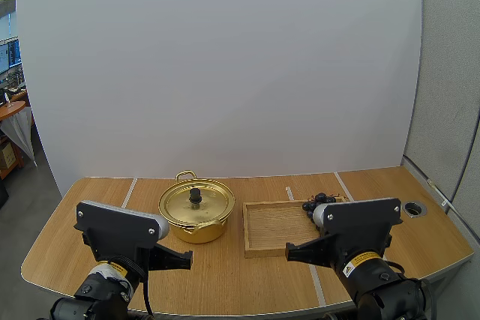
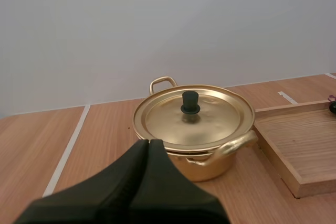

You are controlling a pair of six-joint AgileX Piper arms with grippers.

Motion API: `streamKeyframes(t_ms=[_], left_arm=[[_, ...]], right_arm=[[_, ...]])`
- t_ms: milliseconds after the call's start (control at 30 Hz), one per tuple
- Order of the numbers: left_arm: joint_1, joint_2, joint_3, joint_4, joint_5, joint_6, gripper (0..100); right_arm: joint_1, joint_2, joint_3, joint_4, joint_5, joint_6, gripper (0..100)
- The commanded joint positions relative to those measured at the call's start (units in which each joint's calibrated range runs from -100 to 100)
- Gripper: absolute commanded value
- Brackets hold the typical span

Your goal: Open the pot, put the pineapple inside, and close it

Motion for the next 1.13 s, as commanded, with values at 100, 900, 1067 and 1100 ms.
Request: streamKeyframes(t_ms=[100,900,1067,1100], left_arm=[[0.86,-0.22,0.16,9.32,5.69,-12.38,0],[0.86,-0.22,0.16,9.54,4.12,-12.49,0],[0.86,-0.22,0.16,9.54,4.12,-12.49,0],[0.86,-0.22,0.16,9.54,4.12,-12.49,0]], right_arm=[[-0.73,-0.27,0.2,-1.53,8.32,-2.49,0],[-0.73,-0.27,0.2,-1.53,8.32,-2.49,0],[-0.73,-0.27,0.2,-1.53,8.32,-2.49,0],[-0.73,-0.27,0.2,-1.53,8.32,-2.49,0]])
